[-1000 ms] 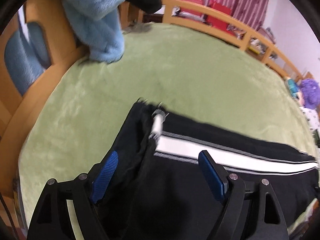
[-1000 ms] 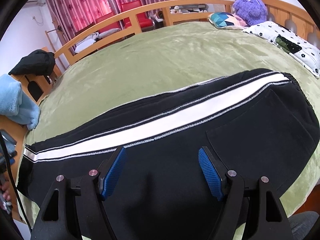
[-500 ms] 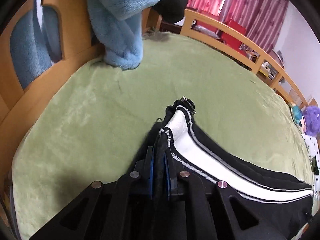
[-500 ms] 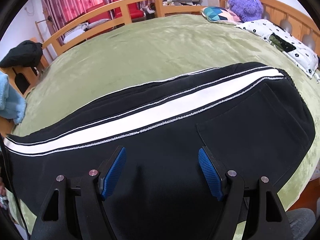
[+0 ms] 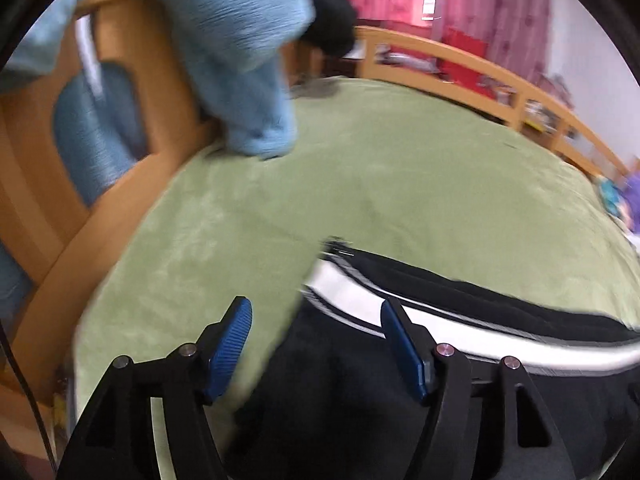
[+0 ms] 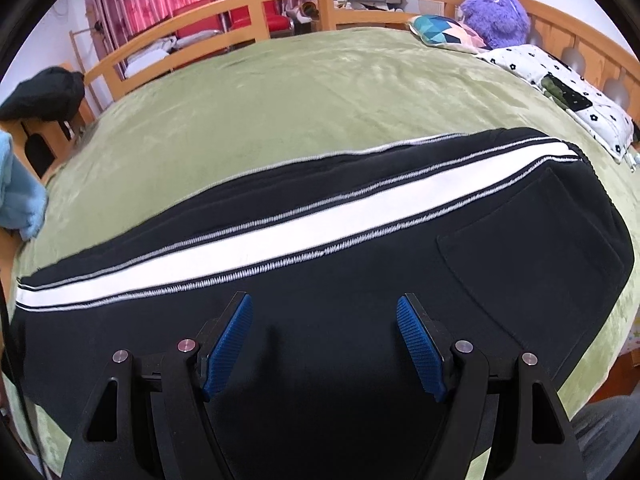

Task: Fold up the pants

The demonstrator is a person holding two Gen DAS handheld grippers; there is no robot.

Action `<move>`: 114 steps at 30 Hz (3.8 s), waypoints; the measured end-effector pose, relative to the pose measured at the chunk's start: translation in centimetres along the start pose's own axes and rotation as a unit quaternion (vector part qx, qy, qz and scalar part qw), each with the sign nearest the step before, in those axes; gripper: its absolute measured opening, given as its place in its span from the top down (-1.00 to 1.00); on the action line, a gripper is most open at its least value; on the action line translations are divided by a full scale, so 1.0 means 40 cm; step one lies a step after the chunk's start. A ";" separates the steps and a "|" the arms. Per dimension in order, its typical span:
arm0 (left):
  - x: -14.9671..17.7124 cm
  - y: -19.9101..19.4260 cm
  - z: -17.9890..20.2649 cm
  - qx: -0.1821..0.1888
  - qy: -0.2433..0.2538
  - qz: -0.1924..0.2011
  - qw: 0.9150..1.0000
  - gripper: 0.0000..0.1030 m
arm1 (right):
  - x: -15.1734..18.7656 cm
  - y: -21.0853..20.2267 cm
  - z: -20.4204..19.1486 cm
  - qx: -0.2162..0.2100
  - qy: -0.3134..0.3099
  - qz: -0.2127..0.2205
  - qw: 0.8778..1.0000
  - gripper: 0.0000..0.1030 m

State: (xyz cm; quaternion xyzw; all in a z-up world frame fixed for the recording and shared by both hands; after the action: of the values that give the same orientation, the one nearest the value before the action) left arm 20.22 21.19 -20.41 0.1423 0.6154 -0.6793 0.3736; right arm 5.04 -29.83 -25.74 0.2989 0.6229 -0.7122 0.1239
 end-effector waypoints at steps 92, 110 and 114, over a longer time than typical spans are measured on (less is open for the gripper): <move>0.098 0.047 0.233 0.019 -0.038 -0.047 0.998 -0.14 | -0.168 -0.036 0.567 -0.020 0.023 0.103 0.994 -0.09; 0.046 0.208 0.229 0.018 -0.020 -0.074 0.997 0.95 | -0.203 0.171 -0.066 -0.120 -0.194 0.037 0.973 -0.09; 0.065 0.223 0.246 0.036 -0.016 -0.099 0.994 0.95 | -0.213 0.204 -0.110 -0.142 -0.222 0.028 0.964 -0.16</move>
State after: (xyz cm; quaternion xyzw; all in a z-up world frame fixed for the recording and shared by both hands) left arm 27.16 11.38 -26.62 0.0832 0.5957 -0.7369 0.3084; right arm 17.45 -28.86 -27.64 0.1301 0.6658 -0.6613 0.3201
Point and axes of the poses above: each gripper's, at about its wrist camera, not at the fingertips, and y roughly the way its jaws point, z to its right, x to its underside, the point moved 10 cm from there along y, roughly the way its jaws point, and after that the axes turned 11 degrees about -y, right-handed, at the moved point
